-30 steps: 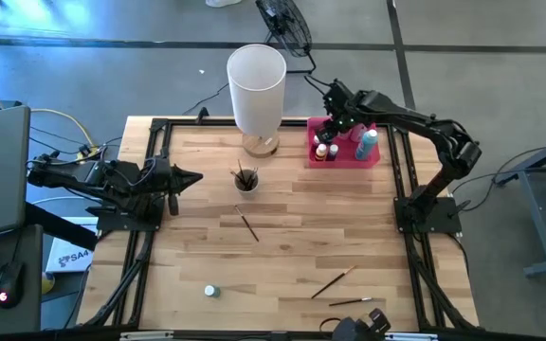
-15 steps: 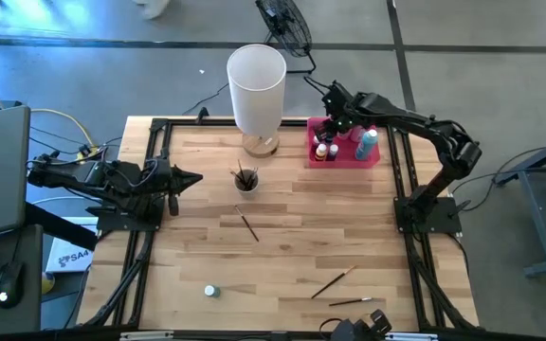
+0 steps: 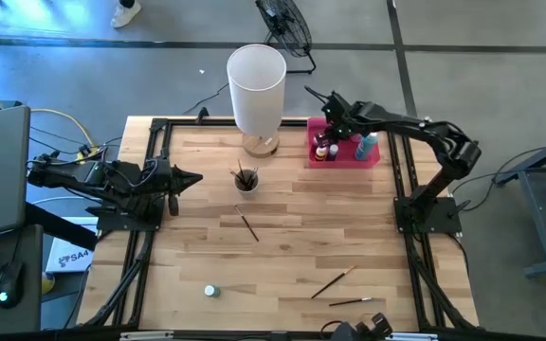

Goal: Pick & Place Paint Supplies
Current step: Put the small blue paint bottle into the pink bin, then put the golden paint brush into the white cup

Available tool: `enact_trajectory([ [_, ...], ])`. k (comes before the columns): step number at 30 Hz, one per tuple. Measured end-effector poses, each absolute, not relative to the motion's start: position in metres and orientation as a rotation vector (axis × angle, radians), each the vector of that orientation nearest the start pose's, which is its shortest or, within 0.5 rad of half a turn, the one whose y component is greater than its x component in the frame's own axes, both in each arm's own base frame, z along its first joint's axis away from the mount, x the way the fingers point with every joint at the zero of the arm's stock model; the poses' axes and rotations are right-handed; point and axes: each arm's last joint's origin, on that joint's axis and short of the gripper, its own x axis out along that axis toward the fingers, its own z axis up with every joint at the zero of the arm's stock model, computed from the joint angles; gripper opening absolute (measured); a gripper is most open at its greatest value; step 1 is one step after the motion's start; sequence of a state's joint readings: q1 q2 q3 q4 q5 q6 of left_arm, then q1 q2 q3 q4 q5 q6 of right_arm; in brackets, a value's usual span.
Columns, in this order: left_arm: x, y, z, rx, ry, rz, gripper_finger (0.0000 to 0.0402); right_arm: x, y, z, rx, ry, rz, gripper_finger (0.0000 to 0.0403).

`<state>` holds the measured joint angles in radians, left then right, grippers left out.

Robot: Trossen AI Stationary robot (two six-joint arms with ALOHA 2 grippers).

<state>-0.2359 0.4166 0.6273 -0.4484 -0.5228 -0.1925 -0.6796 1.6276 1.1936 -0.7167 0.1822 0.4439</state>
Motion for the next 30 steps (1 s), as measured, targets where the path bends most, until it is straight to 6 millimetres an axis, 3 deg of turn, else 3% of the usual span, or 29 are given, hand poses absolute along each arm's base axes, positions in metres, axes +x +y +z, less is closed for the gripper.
enact_trajectory([
  [5, 0.0965, -0.0083, 0.2983, -0.102, 0.194, 0.306, 0.0, 0.2493, -0.2049, 0.2287, 0.653, 0.953, -1.007, 0.0114],
  [12, 0.0963, -0.0083, 0.2975, -0.098, 0.202, 0.306, 0.0, 0.2491, -0.2052, 0.2286, 0.655, 0.949, -1.013, 0.015],
  [30, 0.0959, -0.0082, 0.296, -0.092, 0.218, 0.308, 0.0, 0.2485, -0.2025, 0.2366, 0.615, 0.929, -0.984, 0.0138],
])
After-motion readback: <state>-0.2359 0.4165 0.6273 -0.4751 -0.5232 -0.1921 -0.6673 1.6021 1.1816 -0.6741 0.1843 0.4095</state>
